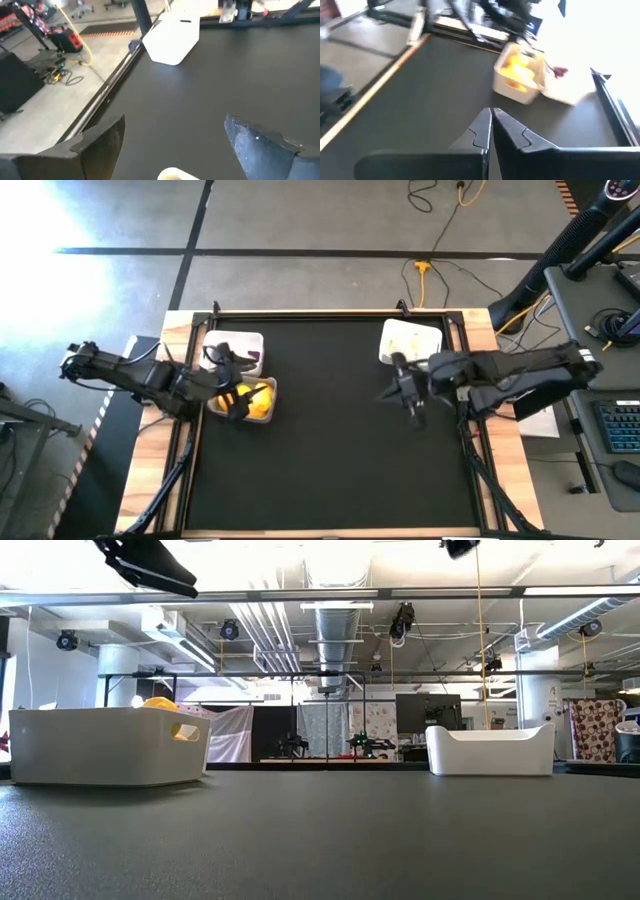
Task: Sort produce into baskets
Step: Return to Home Position
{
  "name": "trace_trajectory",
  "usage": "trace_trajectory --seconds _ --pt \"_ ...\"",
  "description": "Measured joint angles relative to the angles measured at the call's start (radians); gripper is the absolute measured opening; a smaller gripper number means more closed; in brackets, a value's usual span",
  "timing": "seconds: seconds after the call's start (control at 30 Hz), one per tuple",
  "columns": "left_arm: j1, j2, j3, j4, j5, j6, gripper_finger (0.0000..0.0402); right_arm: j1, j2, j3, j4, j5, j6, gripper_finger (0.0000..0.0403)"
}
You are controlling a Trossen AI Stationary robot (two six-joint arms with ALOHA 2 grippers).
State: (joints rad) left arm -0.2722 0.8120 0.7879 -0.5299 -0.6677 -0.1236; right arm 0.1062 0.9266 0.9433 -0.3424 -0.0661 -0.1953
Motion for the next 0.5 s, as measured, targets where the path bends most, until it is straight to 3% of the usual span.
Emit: trace_trajectory --seconds 0.13,0.27,0.5 --pt "0.000 -0.057 -0.068 0.056 0.098 0.010 0.0327 -0.064 -0.080 -0.036 -0.068 0.005 0.060 0.0009" --pt "0.000 -0.154 -0.134 0.082 0.195 0.009 0.0327 -0.067 -0.219 -0.086 -0.031 -0.017 0.018 0.0009" --pt "0.000 -0.385 -0.277 0.273 0.305 0.054 0.0327 -0.067 -0.502 -0.303 0.070 -0.033 0.076 0.0009"
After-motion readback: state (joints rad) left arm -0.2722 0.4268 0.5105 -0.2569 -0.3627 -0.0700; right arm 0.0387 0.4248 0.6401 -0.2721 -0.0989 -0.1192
